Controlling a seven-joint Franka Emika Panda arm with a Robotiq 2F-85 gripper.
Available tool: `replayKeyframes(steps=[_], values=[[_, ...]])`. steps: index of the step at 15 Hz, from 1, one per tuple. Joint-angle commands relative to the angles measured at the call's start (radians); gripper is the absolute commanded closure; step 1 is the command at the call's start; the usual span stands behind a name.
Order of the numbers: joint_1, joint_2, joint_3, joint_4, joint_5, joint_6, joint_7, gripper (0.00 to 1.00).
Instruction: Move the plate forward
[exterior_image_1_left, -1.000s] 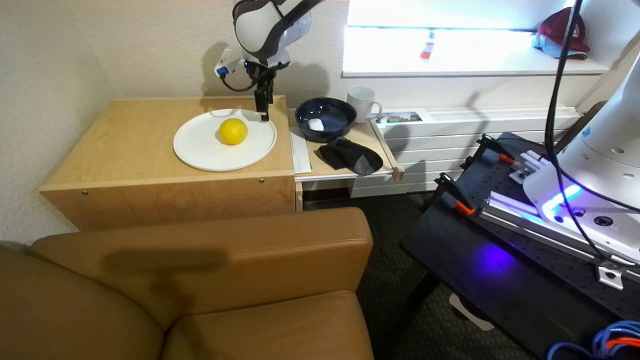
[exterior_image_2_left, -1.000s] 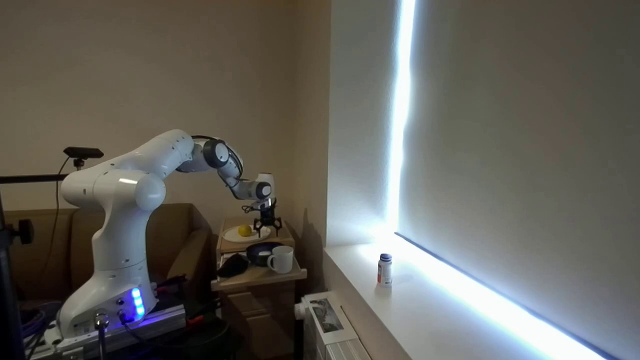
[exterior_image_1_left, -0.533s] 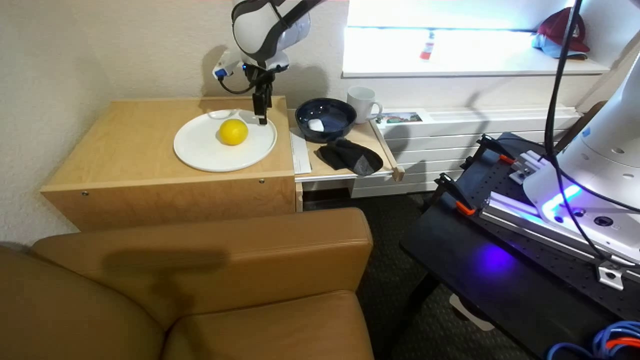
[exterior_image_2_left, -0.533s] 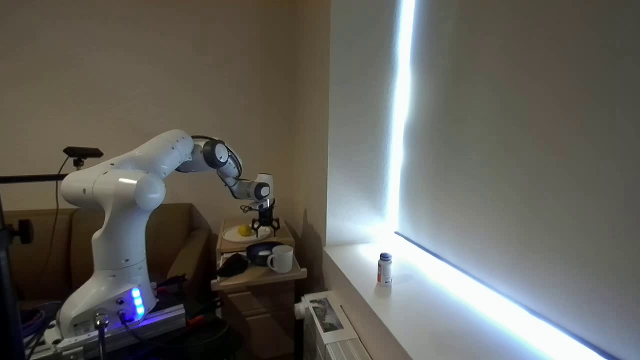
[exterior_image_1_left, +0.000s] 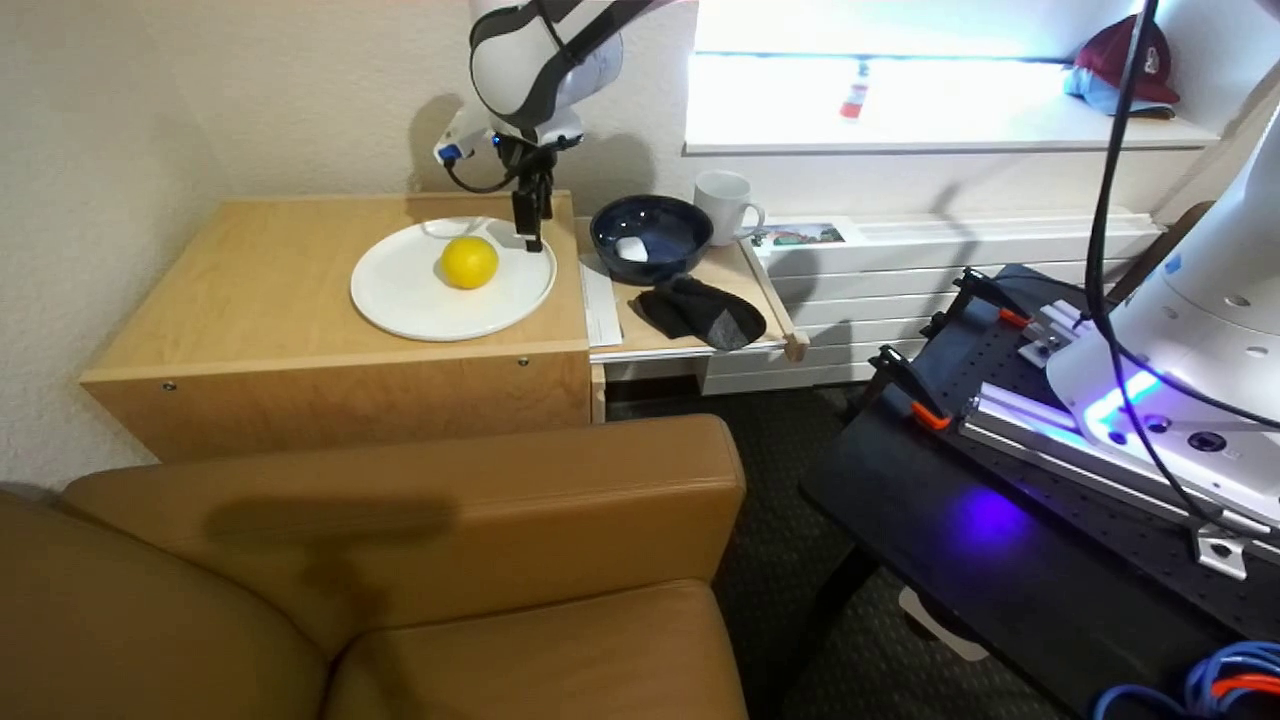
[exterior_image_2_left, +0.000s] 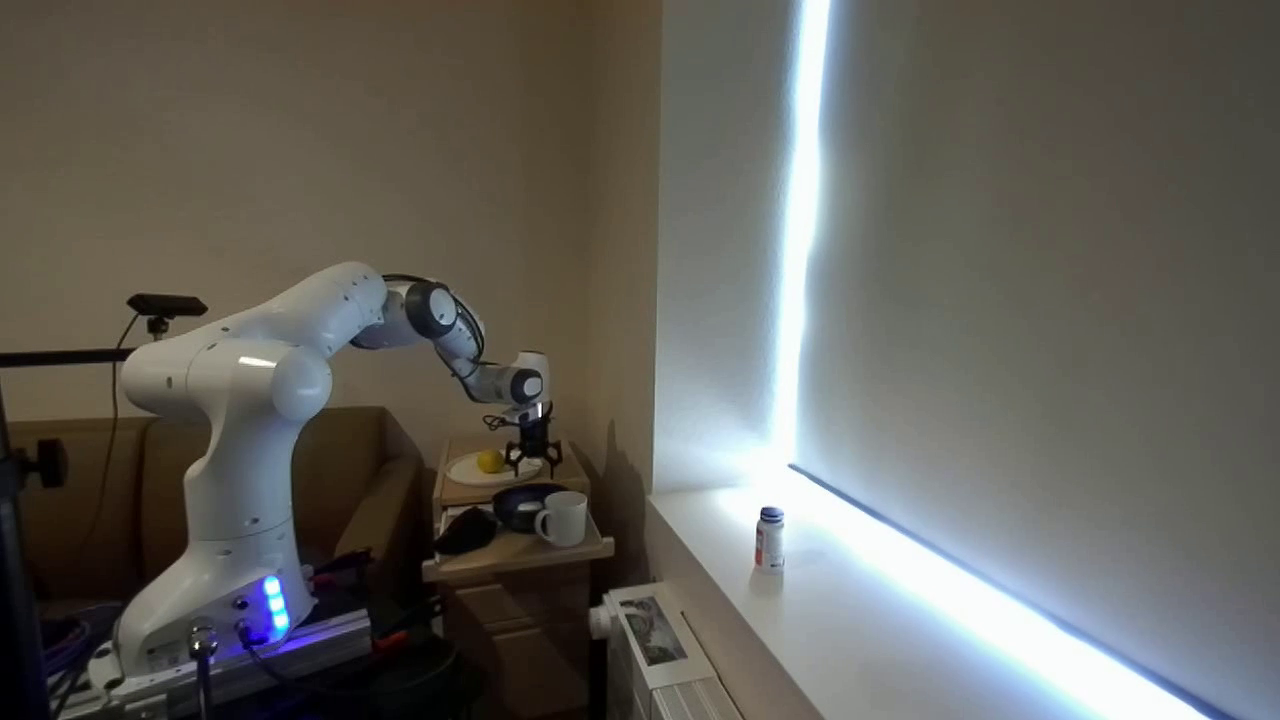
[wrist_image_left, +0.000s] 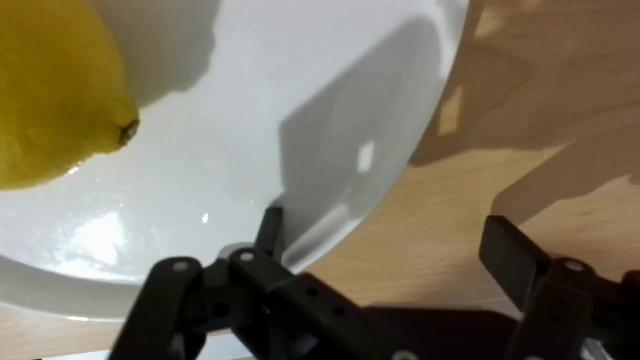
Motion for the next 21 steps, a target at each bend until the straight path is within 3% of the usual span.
replayKeyframes(steps=[1, 2, 3, 5, 10, 16, 17, 19, 21], values=[[0.049, 0.038, -0.126, -0.001, 0.114, -0.034, 0.000, 0.00], [0.068, 0.044, -0.174, -0.005, 0.163, -0.041, 0.000, 0.00], [0.035, 0.011, -0.095, -0.002, 0.101, -0.030, 0.000, 0.00], [0.053, 0.020, -0.148, -0.002, 0.141, -0.036, -0.001, 0.00], [0.056, 0.021, -0.155, -0.002, 0.145, -0.037, 0.000, 0.00], [0.134, 0.124, -0.435, 0.020, 0.519, -0.038, 0.000, 0.00], [0.115, 0.081, -0.361, 0.001, 0.436, -0.036, -0.001, 0.00], [0.122, 0.101, -0.409, 0.005, 0.492, -0.036, -0.001, 0.00], [0.124, 0.102, -0.413, 0.005, 0.496, -0.036, -0.001, 0.00]])
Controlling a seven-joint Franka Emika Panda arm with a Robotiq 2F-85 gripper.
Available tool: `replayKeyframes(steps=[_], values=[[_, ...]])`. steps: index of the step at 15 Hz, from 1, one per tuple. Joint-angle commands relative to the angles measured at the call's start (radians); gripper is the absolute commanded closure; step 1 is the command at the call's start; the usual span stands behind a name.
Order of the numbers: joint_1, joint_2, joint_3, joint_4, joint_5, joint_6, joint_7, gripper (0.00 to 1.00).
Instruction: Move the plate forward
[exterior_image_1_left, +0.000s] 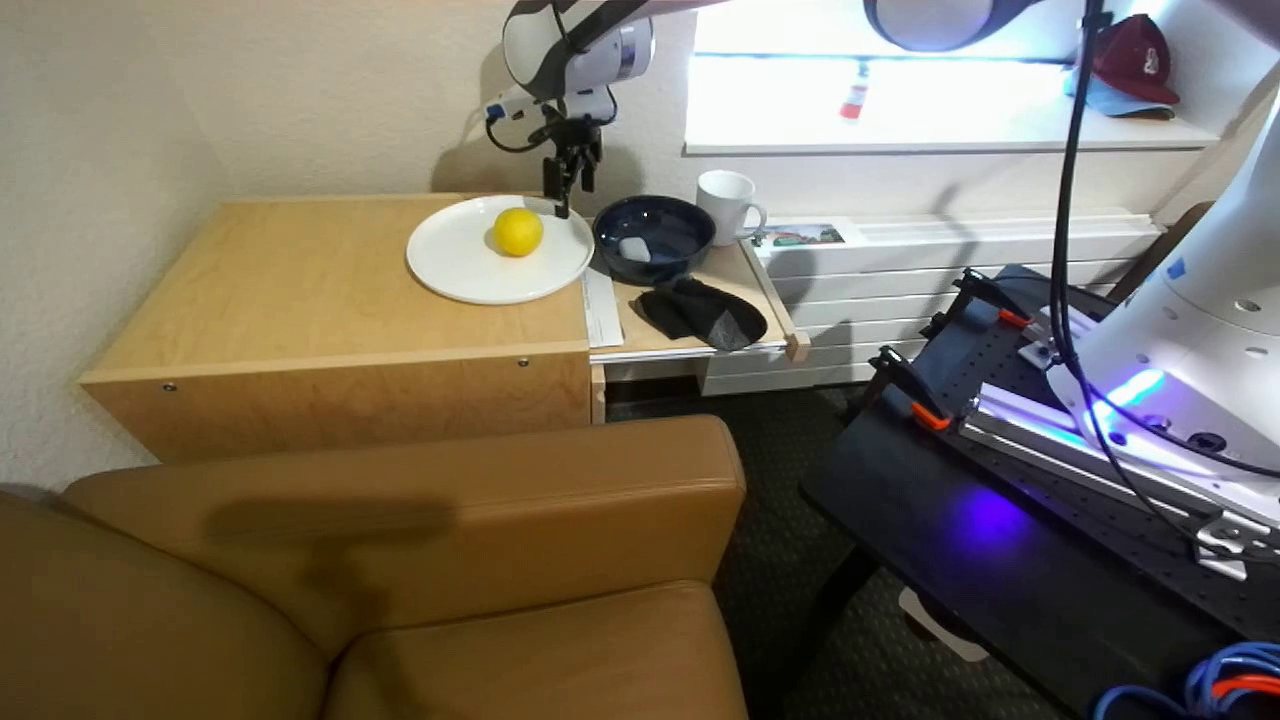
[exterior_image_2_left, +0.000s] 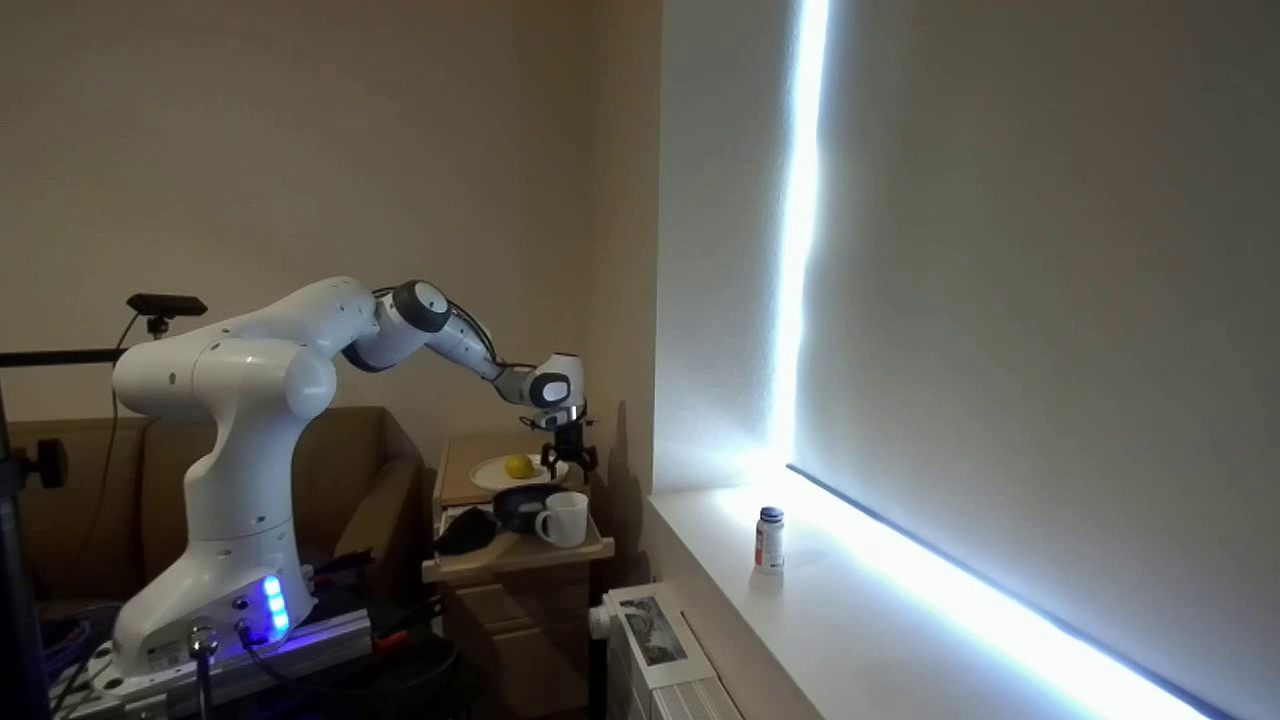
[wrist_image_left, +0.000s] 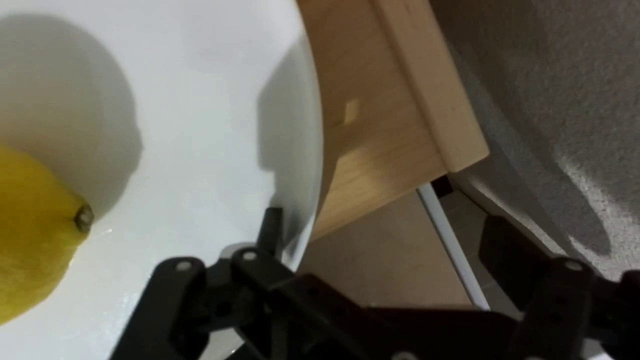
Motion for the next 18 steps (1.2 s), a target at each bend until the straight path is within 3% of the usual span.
replayKeyframes(steps=[1, 3, 7, 10, 18], values=[[0.001, 0.000, -0.001, 0.000, 0.000, 0.000, 0.000, 0.00], [0.022, 0.016, -0.030, -0.005, 0.022, 0.003, 0.000, 0.00], [0.114, 0.103, -0.207, -0.002, 0.211, 0.023, 0.001, 0.00], [0.158, 0.158, -0.293, 0.016, 0.301, -0.008, 0.001, 0.00], [0.153, 0.111, -0.262, -0.008, 0.303, 0.001, -0.013, 0.00]])
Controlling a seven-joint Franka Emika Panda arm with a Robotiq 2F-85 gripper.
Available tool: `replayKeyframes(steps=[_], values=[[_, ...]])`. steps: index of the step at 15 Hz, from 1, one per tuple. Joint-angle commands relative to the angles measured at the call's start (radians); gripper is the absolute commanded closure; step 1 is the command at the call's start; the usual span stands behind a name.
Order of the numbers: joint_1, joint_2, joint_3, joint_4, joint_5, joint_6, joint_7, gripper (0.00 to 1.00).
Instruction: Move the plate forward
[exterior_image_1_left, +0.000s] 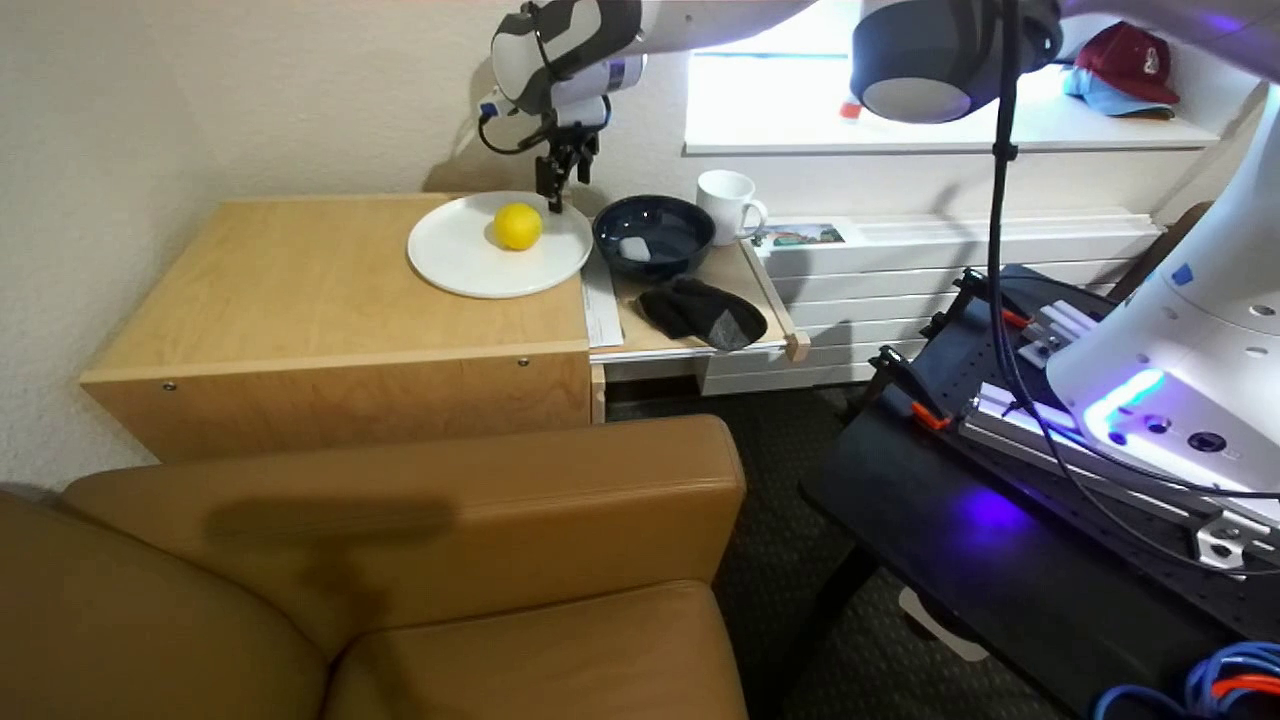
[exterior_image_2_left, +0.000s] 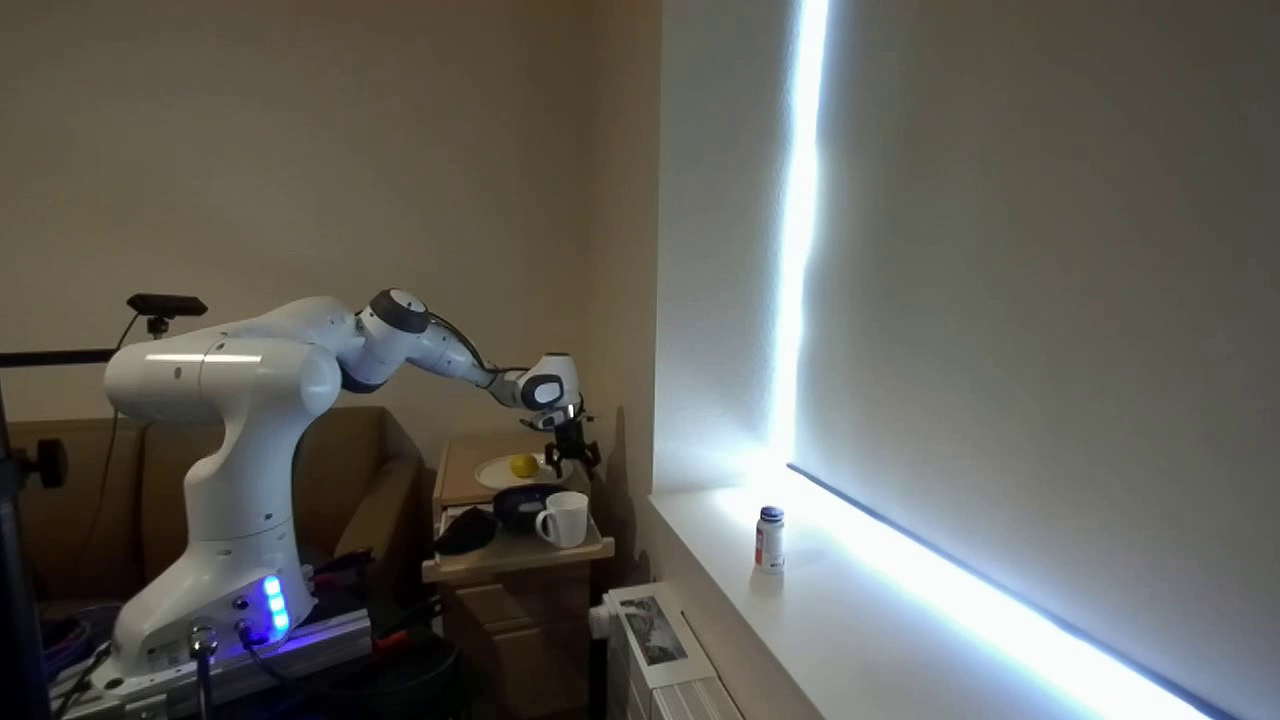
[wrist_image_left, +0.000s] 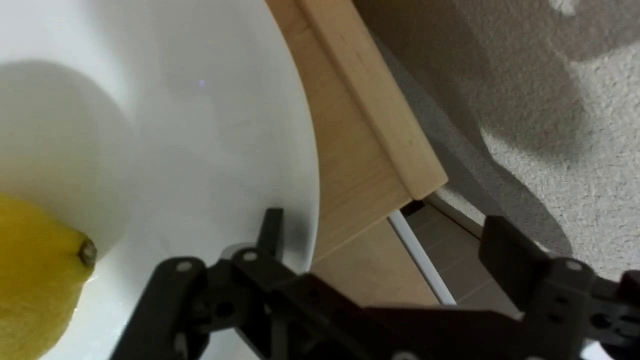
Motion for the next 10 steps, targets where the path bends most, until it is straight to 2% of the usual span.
replayKeyframes(steps=[1, 5, 10], values=[[-0.022, -0.048, 0.029, -0.013, 0.048, -0.008, -0.027, 0.00], [-0.013, -0.027, -0.010, -0.006, 0.071, -0.007, 0.000, 0.00], [-0.006, -0.024, -0.013, -0.006, 0.043, -0.010, 0.001, 0.00]])
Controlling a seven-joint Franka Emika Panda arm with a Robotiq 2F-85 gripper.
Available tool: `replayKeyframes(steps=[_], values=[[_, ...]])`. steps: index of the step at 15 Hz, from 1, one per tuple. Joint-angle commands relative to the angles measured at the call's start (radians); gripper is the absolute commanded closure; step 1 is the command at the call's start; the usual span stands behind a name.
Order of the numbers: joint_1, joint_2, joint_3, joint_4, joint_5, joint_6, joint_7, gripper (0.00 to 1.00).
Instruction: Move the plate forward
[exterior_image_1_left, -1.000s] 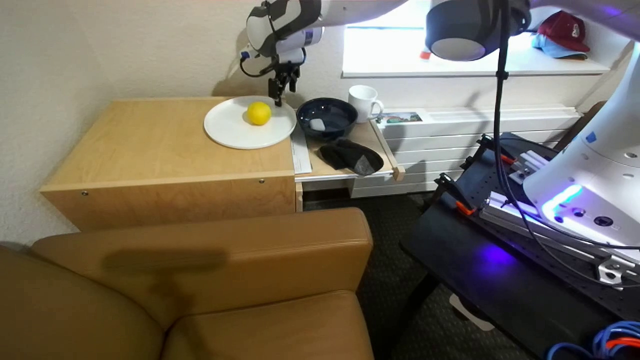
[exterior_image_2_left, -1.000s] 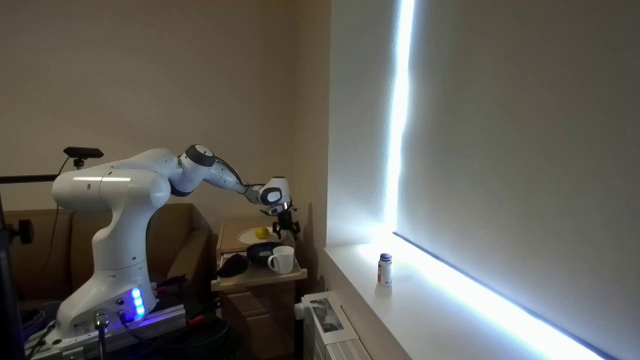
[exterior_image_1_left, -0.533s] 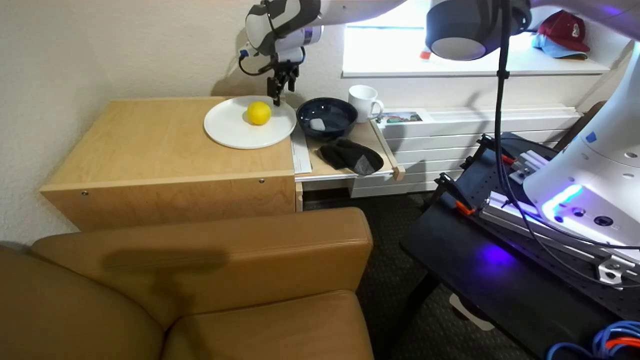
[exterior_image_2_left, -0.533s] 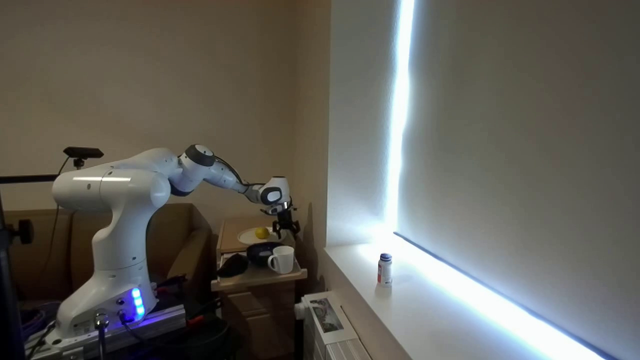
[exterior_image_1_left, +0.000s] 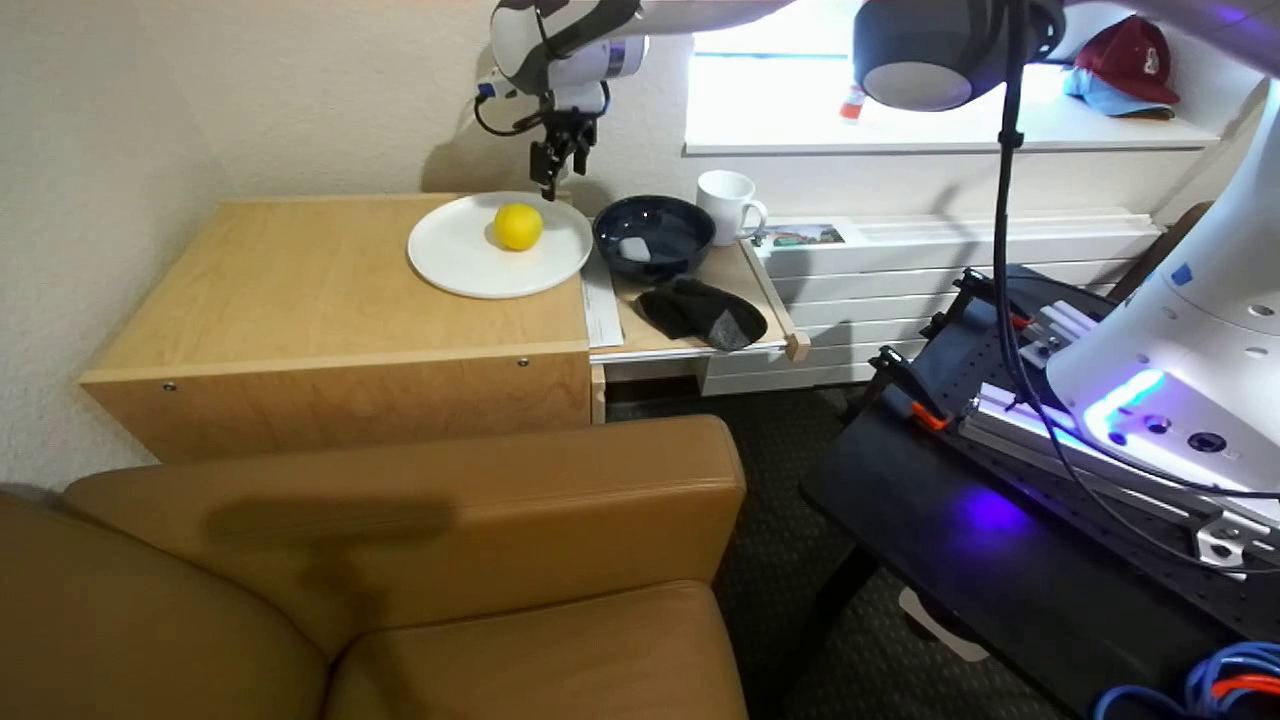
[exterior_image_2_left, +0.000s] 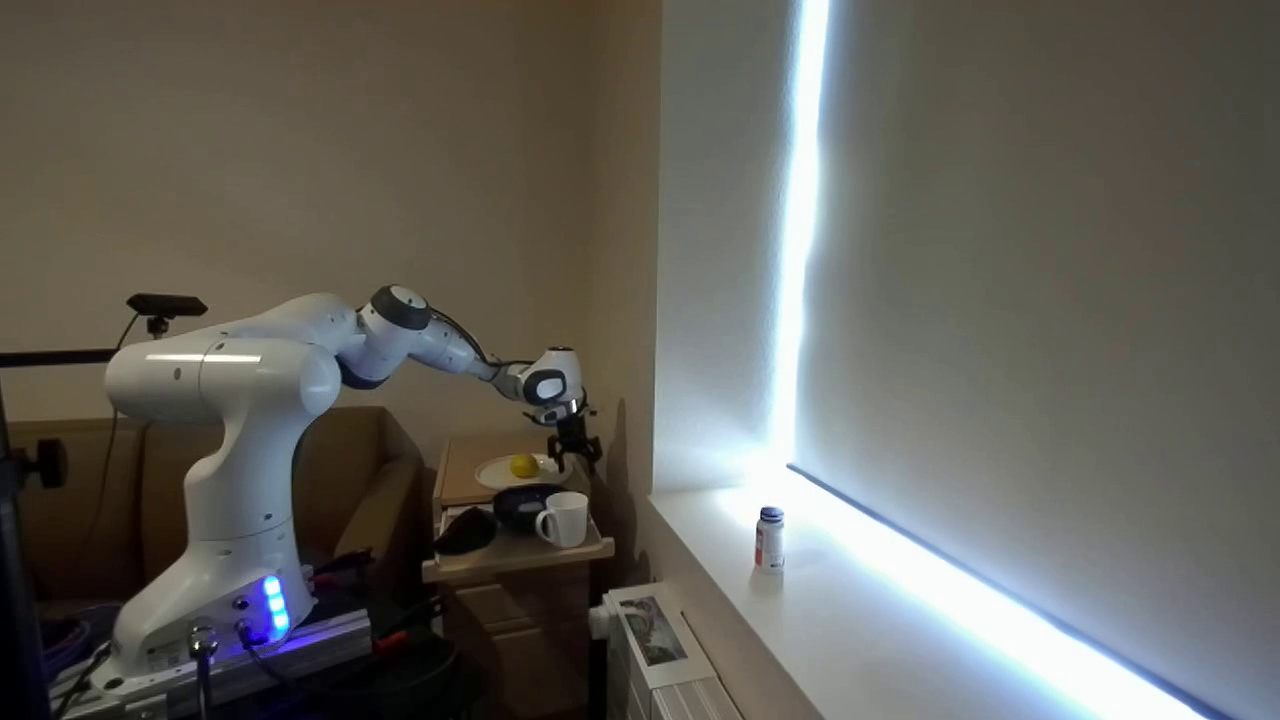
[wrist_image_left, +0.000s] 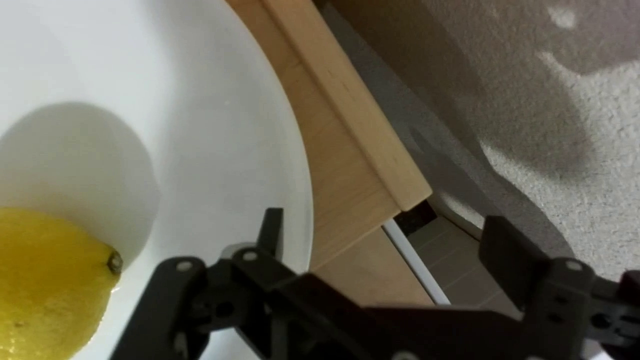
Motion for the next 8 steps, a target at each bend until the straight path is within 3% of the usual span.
replayKeyframes(steps=[1, 6, 7, 8], values=[[0.016, -0.002, -0.027, -0.027, 0.016, 0.007, 0.000, 0.00], [0.040, 0.002, -0.122, -0.101, 0.070, 0.000, 0.002, 0.00], [0.022, -0.005, -0.112, -0.084, 0.037, -0.047, 0.002, 0.00], [0.016, 0.004, -0.102, -0.066, 0.039, -0.004, 0.001, 0.00]])
